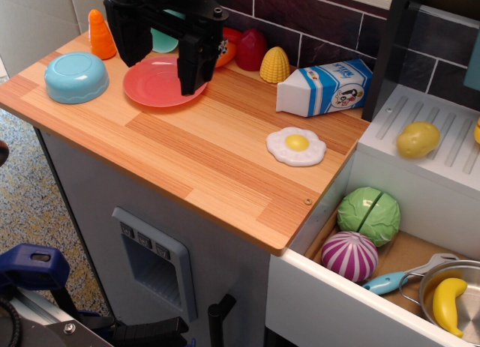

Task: Put potato on plate

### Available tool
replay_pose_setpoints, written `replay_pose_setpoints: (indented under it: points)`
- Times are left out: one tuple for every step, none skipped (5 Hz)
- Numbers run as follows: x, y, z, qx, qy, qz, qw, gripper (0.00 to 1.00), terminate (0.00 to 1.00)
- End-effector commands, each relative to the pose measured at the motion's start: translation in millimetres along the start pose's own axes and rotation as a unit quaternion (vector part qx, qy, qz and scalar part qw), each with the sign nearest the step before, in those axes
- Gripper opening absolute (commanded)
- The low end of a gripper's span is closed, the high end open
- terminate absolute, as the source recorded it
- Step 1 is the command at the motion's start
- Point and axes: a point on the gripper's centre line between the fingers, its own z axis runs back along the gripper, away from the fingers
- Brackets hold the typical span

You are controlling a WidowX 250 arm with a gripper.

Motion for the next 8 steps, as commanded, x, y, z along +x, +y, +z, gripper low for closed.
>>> replay_pose_setpoints:
  points:
    - [0.0,0.0,0.0,0.0,0.0,0.0,1.0,1.0,0.0]
    - [14.6,-12.9,-2.8,-0.019,0.0,0.003,0.9998,1.0,0.0]
    - [39.6,-39.9,-2.6,-0.036,-0.006,0.0,0.9993,1.0,0.0]
    - [66.8,-77.8,-16.4,-0.049,-0.032,0.0,0.9983,1.0,0.0]
    - [90.0,-109.3,-24.4,-0.05,-0.05,-0.008,0.9975,1.0,0.0]
    - [118.7,-138.0,-33.6,-0.031,-0.078,-0.01,0.9964,1.0,0.0]
    - [138.5,-160.2,-50.4,-0.045,-0.096,-0.006,0.9943,1.0,0.0]
    - [152.7,-178.3,-68.7,-0.05,-0.113,-0.014,0.9923,1.0,0.0]
